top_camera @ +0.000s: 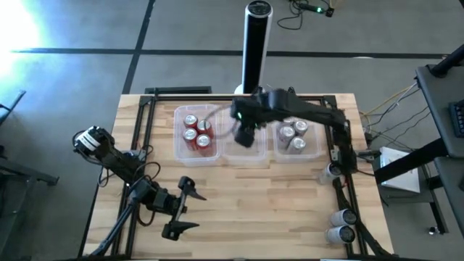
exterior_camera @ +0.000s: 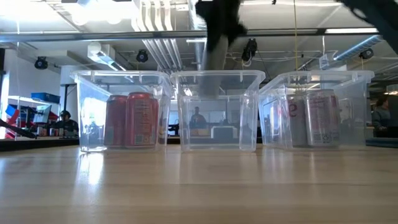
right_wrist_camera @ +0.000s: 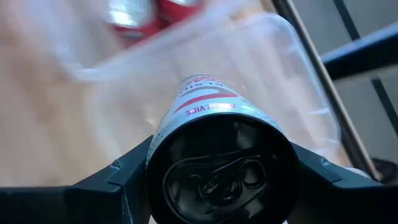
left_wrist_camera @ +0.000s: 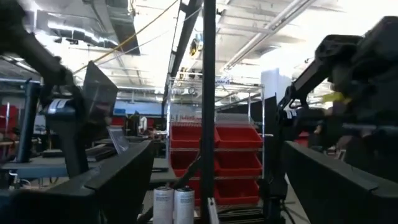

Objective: Sort soda cans
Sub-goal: Put the top left white-pink soda can into the middle transparent bin

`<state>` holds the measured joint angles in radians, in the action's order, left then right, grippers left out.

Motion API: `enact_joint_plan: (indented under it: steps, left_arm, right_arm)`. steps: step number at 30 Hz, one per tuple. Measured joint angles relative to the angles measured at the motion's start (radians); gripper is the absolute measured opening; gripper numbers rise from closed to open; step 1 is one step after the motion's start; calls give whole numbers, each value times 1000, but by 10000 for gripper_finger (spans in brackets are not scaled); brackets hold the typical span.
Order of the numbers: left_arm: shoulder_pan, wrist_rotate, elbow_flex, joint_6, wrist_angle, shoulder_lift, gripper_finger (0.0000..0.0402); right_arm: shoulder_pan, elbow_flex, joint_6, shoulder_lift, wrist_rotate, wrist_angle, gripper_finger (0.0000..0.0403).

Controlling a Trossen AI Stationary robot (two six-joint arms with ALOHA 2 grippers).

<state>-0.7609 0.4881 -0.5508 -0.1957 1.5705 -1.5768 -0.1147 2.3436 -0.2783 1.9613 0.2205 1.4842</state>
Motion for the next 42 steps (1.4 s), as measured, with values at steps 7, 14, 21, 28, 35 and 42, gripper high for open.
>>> enact_joint_plan:
  steps: [7,14,21,28,35,42]
  left_arm:
    - [-2,58,-1,-31,-2,-5,337]
    - [-2,169,-10,-44,-49,-8,337]
    - [0,229,-12,-102,-53,-8,337]
    - [-2,244,-11,-120,-195,-8,337]
    - [-5,361,-11,-130,-219,-8,337]
    - [-24,360,-10,-36,-347,-6,337]
  right_arm:
    - [-171,0,18,124,-90,-3,248]
    - [-221,0,10,221,-172,-83,251]
    - [-240,4,-3,287,-176,-93,253]
    - [-246,4,-11,296,-186,-105,268]
    - [-242,4,24,286,-202,-129,294]
    - [-231,4,18,235,-168,-129,329]
